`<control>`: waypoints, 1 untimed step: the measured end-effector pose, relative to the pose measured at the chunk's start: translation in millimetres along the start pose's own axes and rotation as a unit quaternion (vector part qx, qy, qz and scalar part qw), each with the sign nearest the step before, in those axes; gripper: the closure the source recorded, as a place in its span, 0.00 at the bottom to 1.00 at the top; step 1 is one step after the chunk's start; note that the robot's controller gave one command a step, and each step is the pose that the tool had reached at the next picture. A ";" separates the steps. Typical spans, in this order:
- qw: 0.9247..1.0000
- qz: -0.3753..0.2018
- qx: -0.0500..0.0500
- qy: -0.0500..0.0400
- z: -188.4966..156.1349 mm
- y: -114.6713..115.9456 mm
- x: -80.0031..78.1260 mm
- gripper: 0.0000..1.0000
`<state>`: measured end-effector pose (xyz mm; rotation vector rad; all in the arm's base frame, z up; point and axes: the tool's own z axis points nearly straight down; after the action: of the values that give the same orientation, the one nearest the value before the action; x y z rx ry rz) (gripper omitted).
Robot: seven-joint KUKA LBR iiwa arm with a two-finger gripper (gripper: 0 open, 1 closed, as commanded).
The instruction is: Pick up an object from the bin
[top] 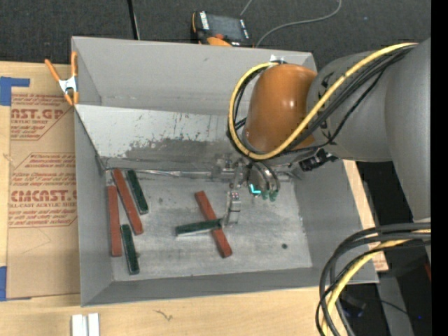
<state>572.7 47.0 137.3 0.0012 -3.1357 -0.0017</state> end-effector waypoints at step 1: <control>0.986 -0.166 0.000 -0.003 30.0 26.1 -4.0 0.00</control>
Offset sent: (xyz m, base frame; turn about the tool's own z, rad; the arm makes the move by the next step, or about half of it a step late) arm 0.0042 0.0252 -0.0288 -0.3323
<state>576.5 73.2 107.3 0.5222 -3.0975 -0.0019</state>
